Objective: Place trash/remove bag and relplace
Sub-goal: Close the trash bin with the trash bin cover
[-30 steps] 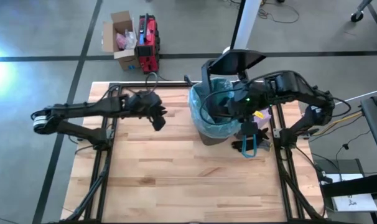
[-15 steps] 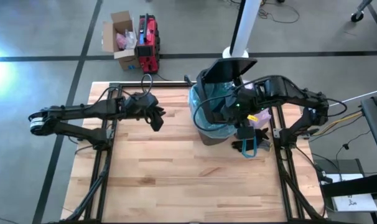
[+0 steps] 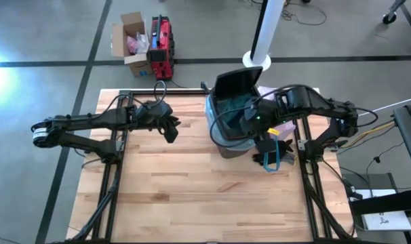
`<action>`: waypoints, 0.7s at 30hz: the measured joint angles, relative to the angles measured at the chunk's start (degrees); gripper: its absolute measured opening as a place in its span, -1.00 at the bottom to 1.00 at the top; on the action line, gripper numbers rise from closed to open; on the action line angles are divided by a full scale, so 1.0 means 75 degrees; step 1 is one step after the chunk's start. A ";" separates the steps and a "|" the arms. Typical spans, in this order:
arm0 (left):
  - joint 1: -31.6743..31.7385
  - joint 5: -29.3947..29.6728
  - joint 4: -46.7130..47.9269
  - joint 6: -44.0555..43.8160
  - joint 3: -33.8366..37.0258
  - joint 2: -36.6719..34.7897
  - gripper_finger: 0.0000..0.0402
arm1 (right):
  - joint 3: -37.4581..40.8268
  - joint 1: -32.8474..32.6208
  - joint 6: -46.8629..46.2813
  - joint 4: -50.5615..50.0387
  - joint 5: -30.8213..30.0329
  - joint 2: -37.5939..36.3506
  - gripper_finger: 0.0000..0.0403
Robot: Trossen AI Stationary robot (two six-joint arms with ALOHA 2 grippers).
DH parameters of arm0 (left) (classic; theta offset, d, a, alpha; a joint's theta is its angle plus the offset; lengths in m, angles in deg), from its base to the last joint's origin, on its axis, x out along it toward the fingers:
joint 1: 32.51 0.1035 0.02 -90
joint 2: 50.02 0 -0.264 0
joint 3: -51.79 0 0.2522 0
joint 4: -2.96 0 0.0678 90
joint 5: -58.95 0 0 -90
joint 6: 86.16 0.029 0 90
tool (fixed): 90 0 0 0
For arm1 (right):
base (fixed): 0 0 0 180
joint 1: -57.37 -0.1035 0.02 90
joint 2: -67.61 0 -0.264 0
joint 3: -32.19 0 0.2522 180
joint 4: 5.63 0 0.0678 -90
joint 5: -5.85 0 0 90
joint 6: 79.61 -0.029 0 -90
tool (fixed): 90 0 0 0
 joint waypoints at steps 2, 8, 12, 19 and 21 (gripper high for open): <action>0.0000 -0.0001 -0.0005 0.0000 0.0000 -0.0003 -0.63 | 0.0003 0.0000 0.0072 0.0160 -0.0001 0.0000 0.19; 0.0000 -0.0001 -0.0013 -0.0003 0.0000 -0.0003 -0.63 | 0.0249 0.0000 0.0585 0.0473 0.0016 0.0000 0.02; 0.0000 -0.0001 -0.0015 -0.0060 0.0000 -0.0006 -0.63 | 0.0281 -0.0016 0.0692 0.0538 0.0012 -0.0003 0.00; -0.0015 -0.0119 -0.0185 -0.0064 -0.0083 -0.0186 -0.63 | -0.0047 -0.0050 0.0126 0.0526 -0.0013 -0.0024 0.20; -0.0015 -0.0247 -0.0219 -0.0050 -0.0215 -0.0277 -0.63 | -0.0137 -0.0050 -0.0173 0.0516 -0.0008 -0.0058 0.29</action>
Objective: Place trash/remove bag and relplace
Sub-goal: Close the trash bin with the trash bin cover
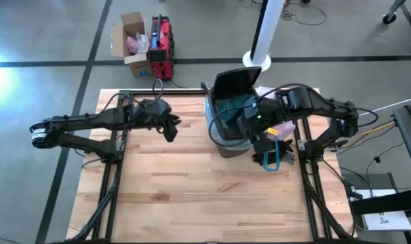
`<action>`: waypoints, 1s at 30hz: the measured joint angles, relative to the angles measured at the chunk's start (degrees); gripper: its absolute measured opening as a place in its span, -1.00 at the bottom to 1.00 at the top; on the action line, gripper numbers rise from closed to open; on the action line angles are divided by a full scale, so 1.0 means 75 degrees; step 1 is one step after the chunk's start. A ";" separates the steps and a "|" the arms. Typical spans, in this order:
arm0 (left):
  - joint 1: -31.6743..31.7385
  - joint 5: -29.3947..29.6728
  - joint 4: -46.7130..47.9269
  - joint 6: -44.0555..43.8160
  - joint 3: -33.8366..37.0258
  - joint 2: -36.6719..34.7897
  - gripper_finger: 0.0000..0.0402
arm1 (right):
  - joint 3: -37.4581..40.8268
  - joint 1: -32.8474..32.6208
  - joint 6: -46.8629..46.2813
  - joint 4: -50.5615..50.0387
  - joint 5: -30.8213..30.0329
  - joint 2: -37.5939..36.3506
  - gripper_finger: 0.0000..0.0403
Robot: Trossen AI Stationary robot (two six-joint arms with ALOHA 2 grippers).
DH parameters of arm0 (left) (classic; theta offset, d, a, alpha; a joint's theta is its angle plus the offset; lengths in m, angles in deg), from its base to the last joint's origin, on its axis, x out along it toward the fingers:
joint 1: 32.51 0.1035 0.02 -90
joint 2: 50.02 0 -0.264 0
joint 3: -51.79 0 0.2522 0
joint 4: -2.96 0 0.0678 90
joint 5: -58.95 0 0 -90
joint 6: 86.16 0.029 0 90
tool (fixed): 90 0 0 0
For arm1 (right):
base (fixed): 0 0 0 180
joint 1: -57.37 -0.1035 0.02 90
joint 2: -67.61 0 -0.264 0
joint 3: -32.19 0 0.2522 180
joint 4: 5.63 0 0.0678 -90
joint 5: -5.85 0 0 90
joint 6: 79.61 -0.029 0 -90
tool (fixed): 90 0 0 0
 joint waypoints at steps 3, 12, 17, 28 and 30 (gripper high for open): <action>0.0000 -0.0085 -0.0155 0.0040 -0.0270 -0.0137 -0.63 | -0.0187 0.0000 -0.0385 -0.0046 0.0074 -0.0044 0.41; -0.0669 -0.0202 -0.3916 -0.0022 -0.0446 0.0099 -0.63 | -0.0073 0.0003 -0.1202 0.1652 -0.0779 -0.1350 0.42; -0.0893 -0.0193 -0.4783 -0.0188 -0.0724 0.0745 -0.63 | 0.0731 0.0070 -0.1568 0.2174 -0.1212 -0.2274 0.24; -0.0949 -0.0275 -0.3190 0.0076 -0.2824 0.2665 -0.63 | 0.4548 0.0568 -0.1503 0.5001 -0.1191 -0.3999 -0.12; -0.1008 -0.0403 -0.2970 0.0075 -0.3172 0.2933 -0.63 | 0.5261 0.0682 -0.1374 0.6100 -0.1182 -0.4438 -0.20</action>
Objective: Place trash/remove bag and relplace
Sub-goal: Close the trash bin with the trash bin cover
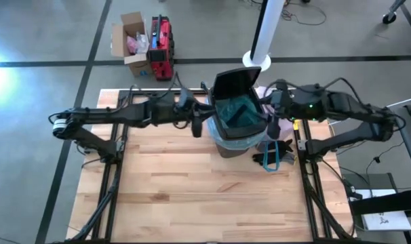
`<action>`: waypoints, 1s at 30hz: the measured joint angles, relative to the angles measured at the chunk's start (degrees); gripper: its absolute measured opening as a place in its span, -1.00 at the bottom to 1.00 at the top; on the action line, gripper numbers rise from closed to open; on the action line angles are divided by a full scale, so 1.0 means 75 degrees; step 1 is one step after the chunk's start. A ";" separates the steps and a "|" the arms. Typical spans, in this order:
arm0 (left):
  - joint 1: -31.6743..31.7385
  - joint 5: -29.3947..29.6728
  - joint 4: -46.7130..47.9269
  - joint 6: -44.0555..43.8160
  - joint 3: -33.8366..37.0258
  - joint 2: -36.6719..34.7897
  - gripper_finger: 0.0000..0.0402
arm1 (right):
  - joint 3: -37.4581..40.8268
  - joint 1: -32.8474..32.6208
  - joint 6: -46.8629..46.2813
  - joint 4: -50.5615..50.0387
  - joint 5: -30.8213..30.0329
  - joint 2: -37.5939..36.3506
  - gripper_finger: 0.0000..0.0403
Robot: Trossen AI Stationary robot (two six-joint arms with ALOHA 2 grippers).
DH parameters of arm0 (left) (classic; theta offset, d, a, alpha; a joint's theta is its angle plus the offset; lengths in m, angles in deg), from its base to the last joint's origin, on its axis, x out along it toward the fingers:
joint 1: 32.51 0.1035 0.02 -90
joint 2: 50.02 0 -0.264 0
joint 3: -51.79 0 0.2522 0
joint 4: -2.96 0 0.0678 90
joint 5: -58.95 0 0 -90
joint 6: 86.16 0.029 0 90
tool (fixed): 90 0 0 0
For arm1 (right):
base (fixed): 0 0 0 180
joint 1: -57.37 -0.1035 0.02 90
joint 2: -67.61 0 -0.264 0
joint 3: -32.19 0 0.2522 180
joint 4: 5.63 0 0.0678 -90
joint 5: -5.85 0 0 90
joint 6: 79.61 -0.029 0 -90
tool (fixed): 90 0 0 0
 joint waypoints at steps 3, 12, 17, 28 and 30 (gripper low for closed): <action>-0.0079 -0.0009 0.0134 -0.0011 -0.0407 0.0302 -0.63 | 0.0826 0.0200 0.0114 0.0966 0.0000 -0.0610 -0.34; -0.0073 0.0652 0.0911 -0.0091 -0.0388 0.0543 -0.63 | 0.2482 0.1112 -0.0662 0.1052 0.0151 -0.0999 -0.81; -0.0089 0.0642 0.0564 -0.0279 0.0178 0.0489 -0.63 | 0.2663 0.1157 -0.1077 0.1235 0.0460 -0.0880 -0.99; -0.0060 0.0593 0.0433 0.0385 0.0040 -0.0340 -0.63 | 0.0764 0.1096 -0.0378 0.0560 0.0485 -0.0718 -0.96; 0.0014 0.0597 0.0320 0.0504 -0.0116 -0.0668 -0.63 | 0.0465 0.1044 -0.0290 0.0617 0.0532 -0.0692 -0.96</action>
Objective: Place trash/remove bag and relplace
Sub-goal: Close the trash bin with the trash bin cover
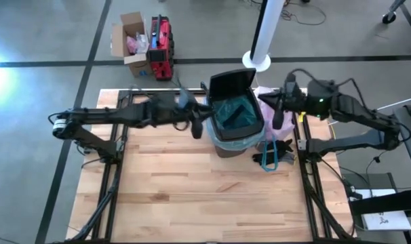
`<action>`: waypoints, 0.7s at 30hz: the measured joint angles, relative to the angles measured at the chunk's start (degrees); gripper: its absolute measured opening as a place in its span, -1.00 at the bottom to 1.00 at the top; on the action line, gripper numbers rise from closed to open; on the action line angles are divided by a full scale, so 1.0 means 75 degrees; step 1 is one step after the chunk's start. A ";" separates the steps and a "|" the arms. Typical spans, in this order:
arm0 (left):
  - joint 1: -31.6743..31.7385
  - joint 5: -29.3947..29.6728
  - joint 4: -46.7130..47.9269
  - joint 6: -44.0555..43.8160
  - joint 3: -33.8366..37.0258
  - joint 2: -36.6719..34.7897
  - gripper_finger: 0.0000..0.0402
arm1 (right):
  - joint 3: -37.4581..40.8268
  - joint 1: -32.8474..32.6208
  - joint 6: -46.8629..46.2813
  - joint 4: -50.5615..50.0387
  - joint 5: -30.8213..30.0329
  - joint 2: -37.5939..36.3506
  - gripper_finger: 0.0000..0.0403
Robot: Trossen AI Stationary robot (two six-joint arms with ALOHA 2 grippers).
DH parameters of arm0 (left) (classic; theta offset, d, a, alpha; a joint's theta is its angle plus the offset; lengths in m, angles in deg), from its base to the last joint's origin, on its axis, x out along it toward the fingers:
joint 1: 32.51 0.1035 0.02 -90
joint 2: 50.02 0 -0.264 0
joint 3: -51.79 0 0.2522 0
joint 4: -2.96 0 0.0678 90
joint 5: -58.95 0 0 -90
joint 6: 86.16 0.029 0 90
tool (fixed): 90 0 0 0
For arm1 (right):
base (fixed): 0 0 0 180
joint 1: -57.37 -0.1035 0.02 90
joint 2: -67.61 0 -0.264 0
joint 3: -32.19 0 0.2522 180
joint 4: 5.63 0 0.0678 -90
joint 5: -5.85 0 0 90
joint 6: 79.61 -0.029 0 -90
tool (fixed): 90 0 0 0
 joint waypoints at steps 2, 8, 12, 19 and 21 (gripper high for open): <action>0.0172 -0.0055 -0.0068 -0.0028 -0.0095 -0.0258 -0.64 | -0.0336 -0.0010 0.0027 0.0284 -0.0283 0.0073 -0.96; 0.1144 -0.0387 -0.0008 -0.0054 -0.0428 -0.0452 -0.81 | -0.1456 0.0194 -0.0062 0.0826 -0.1362 0.0914 -0.96; 0.2061 -0.0478 0.0124 -0.0546 -0.0709 -0.0243 -0.95 | -0.2429 0.0521 -0.0231 0.0141 -0.1272 0.1872 -0.96; 0.2641 -0.1380 -0.0345 -0.0603 -0.0915 0.0337 -0.96 | -0.4567 0.1363 -0.1169 -0.0822 -0.0301 0.3413 -0.96; 0.2642 -0.1448 -0.0446 -0.0535 -0.0987 0.0445 -0.97 | -0.5301 0.1507 -0.1435 -0.1390 0.0012 0.3861 -0.96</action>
